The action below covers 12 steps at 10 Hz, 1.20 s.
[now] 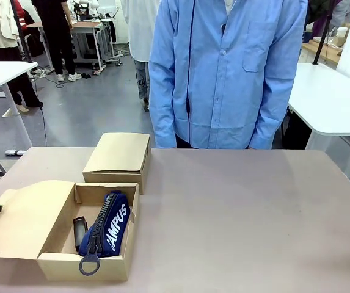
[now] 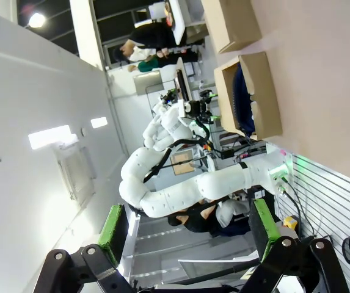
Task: Place items inside the box.
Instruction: Close the lid of the Mailer Box closest to the robot.
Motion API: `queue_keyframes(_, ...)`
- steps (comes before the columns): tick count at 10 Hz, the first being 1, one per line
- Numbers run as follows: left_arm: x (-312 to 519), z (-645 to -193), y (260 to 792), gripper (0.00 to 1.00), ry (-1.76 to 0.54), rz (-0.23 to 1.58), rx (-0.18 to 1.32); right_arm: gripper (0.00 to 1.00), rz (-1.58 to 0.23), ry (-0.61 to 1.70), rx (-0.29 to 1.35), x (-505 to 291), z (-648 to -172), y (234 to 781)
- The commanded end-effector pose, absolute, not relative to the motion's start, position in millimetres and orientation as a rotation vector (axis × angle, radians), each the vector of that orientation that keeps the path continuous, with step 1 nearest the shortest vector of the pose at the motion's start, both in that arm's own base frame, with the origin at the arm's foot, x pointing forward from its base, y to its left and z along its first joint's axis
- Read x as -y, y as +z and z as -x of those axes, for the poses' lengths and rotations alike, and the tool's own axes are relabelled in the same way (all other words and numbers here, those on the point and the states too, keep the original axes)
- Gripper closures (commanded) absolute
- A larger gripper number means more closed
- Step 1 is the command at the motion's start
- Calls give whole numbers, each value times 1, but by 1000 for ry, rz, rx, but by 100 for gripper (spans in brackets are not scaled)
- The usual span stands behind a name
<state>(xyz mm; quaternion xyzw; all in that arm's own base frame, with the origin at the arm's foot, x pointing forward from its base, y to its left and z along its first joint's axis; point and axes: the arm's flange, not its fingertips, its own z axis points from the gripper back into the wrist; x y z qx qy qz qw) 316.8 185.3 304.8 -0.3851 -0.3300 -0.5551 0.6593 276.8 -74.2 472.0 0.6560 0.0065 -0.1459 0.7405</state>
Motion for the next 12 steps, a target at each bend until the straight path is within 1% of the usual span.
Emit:
queue_keyframes(1,-198,-318,302,0,-1256,823,764,0,-1457,-313,-7,75,-276,475)
queue_keyframes(2,-205,-318,303,0,-1256,806,764,0,-1457,-313,-7,75,-276,475)
queue_keyframes(3,-216,-320,300,0,-1259,719,760,0,-1457,-313,-7,75,-276,475)
queue_keyframes(4,-225,-323,291,0,-1269,565,740,0,-1457,-313,-7,75,-276,475)
queue_keyframes(5,-228,-323,283,0,-1286,499,705,0,-1457,-313,-7,75,-276,475)
queue_keyframes(7,-226,-326,274,0,-1309,436,664,0,-1457,-313,-7,75,-276,475)
queue_keyframes(9,-226,-330,271,0,-1312,421,658,0,-1457,-313,-7,75,-276,475)
queue_keyframes(11,-222,-329,270,0,-1311,481,705,0,-1457,-313,-7,75,-276,475)
queue_keyframes(12,-215,-327,268,0,-1310,567,754,0,-1457,-313,-7,75,-276,475)
